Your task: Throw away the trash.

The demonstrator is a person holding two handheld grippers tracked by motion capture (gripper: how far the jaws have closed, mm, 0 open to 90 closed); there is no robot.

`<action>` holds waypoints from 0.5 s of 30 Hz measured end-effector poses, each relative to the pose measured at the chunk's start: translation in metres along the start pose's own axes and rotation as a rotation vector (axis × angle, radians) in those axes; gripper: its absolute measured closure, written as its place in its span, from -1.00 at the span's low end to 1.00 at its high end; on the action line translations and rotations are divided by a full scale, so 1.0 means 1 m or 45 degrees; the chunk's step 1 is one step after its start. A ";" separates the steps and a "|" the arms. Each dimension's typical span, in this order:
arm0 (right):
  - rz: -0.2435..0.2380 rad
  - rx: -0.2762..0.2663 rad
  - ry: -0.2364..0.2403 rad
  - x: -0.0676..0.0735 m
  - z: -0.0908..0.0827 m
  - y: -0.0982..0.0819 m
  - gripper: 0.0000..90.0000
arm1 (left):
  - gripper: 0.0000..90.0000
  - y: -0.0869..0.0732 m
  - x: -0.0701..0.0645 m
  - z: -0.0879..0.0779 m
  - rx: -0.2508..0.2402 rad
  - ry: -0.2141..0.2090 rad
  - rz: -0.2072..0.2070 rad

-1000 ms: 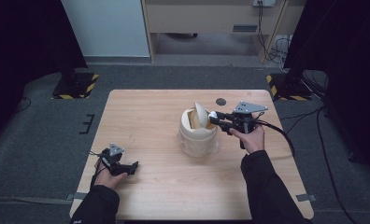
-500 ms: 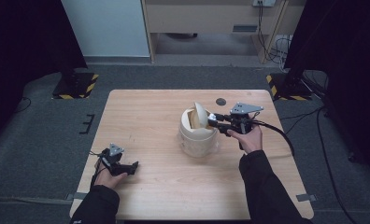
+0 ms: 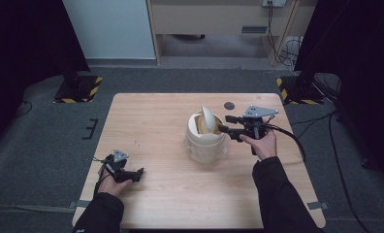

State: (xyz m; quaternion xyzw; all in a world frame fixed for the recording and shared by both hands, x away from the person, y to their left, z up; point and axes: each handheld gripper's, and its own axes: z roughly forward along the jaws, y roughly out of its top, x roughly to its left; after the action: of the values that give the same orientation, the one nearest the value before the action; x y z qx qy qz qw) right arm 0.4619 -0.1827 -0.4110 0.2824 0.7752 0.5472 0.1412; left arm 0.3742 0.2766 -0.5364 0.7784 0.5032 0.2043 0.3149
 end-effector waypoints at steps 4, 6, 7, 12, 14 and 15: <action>0.010 -0.023 -0.041 0.000 -0.009 0.001 -0.10 | -1.00 0.000 0.000 0.000 0.000 0.000 0.000; 0.025 -0.031 -0.054 -0.001 -0.014 -0.001 -0.16 | -1.00 0.000 0.000 0.000 0.000 0.000 0.000; 0.037 -0.032 -0.083 -0.001 -0.021 -0.004 -0.22 | -1.00 0.000 0.000 0.000 0.000 0.000 0.000; 0.090 -0.002 -0.143 0.000 -0.035 -0.019 -0.37 | -1.00 0.000 0.000 0.000 0.000 0.001 0.000; 0.099 0.007 -0.155 0.001 -0.038 -0.023 -0.40 | -1.00 0.000 0.000 0.000 0.000 0.001 0.000; 0.124 0.023 -0.176 0.002 -0.045 -0.032 -0.47 | -1.00 0.000 0.000 0.000 0.000 0.001 -0.001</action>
State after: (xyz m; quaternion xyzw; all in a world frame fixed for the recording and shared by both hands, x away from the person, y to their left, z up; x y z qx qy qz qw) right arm 0.4278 -0.2235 -0.4244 0.3580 0.7539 0.5256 0.1649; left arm 0.3742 0.2764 -0.5364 0.7782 0.5035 0.2044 0.3149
